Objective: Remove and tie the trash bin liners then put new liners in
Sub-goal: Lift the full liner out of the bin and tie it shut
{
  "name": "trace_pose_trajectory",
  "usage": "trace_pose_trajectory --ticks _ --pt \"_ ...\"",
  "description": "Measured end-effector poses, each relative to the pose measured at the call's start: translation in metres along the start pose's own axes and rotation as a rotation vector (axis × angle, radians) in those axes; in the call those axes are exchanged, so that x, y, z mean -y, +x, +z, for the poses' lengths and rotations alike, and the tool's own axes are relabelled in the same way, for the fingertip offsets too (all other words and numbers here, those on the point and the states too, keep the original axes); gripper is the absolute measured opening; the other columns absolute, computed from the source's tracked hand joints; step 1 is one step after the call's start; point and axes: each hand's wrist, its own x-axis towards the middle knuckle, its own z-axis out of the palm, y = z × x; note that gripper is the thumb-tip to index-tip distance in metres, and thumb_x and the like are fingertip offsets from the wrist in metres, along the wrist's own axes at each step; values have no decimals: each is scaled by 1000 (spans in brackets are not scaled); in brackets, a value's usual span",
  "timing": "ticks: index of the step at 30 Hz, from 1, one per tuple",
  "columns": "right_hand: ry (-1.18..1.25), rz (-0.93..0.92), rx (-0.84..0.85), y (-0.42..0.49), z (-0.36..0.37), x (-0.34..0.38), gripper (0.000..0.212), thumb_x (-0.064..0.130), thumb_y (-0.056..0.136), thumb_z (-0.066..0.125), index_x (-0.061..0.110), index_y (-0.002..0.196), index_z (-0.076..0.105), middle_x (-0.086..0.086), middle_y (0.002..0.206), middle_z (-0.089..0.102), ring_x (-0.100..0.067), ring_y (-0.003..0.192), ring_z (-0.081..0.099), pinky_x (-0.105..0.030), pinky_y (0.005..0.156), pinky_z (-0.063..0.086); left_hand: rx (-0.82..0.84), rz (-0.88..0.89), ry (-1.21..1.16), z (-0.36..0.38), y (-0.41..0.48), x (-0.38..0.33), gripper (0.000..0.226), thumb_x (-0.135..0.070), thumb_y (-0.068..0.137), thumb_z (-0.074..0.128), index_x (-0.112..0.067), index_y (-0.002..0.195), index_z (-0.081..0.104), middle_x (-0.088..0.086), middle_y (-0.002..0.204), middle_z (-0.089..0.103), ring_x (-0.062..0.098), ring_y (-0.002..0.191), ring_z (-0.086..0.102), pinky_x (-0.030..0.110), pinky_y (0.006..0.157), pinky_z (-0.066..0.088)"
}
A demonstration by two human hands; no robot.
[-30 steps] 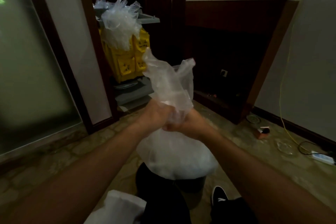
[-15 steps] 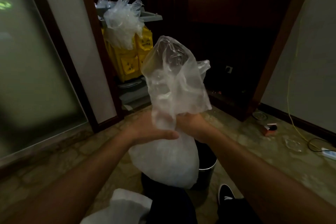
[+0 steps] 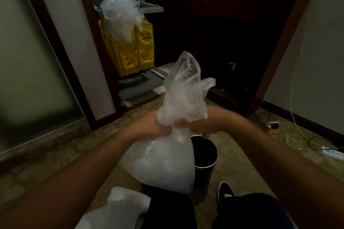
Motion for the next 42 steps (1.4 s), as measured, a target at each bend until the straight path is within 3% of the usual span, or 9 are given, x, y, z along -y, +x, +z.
trace_pose_trajectory --ticks 3,9,13,19,23,26,33,37,42 --pt "-3 -310 195 -14 -4 16 24 37 95 68 24 115 67 5 106 71 -8 96 70 -34 89 59 69 -8 94 -3 -5 -5 40 -33 92 68 -20 129 59 -5 121 62 18 117 61 35 102 48" --pt "-930 -493 -157 1 7 8 125 69 61 82 48 156 3 12 165 25 -14 152 18 -47 118 7 236 76 291 -9 -10 -18 39 -37 95 61 -28 133 58 -7 130 58 11 117 58 32 103 47" --pt "-1157 -488 -256 14 11 -14 61 59 91 63 36 143 39 7 121 69 -15 110 62 -41 105 21 302 68 291 -14 -12 -18 21 -34 88 69 -30 108 66 -6 100 68 10 89 67 37 84 59" --pt "-844 -179 -21 5 16 -19 24 41 104 49 23 103 64 8 76 52 -14 70 53 -22 56 34 -102 61 1065 -10 -16 -10 50 -78 83 49 -34 103 62 -12 81 56 11 78 51 43 94 35" --pt "-242 -64 198 7 18 -15 33 32 107 49 8 114 69 -4 99 68 -17 84 62 -23 69 45 -289 -19 1180 9 -11 -13 60 -80 87 39 -26 96 64 -3 72 54 15 71 52 43 93 39" --pt "103 -117 143 7 19 -20 23 30 103 57 17 95 74 0 82 70 -14 73 63 -24 65 48 -273 -8 1040 23 -5 -4 65 -70 91 45 -27 140 40 2 96 67 20 87 63 42 94 44" --pt "-284 -88 54 2 16 -25 27 35 98 63 27 72 62 6 66 58 -7 55 51 -22 56 37 -138 380 958 22 -11 13 41 -35 99 50 -28 140 55 3 167 13 18 154 4 38 125 9" --pt "-726 -66 -20 -3 28 -12 5 37 95 58 32 93 59 9 92 61 -16 97 57 -42 97 34 -61 410 752 29 -13 5 50 -10 96 53 -27 143 51 -9 158 38 7 149 25 36 118 26" --pt "-533 -228 -110 -8 53 -11 72 46 90 70 22 148 36 3 137 57 -18 125 53 -36 107 34 -150 323 779 30 -15 -7 21 -28 95 58 -25 115 63 -6 119 64 13 114 55 32 105 33"
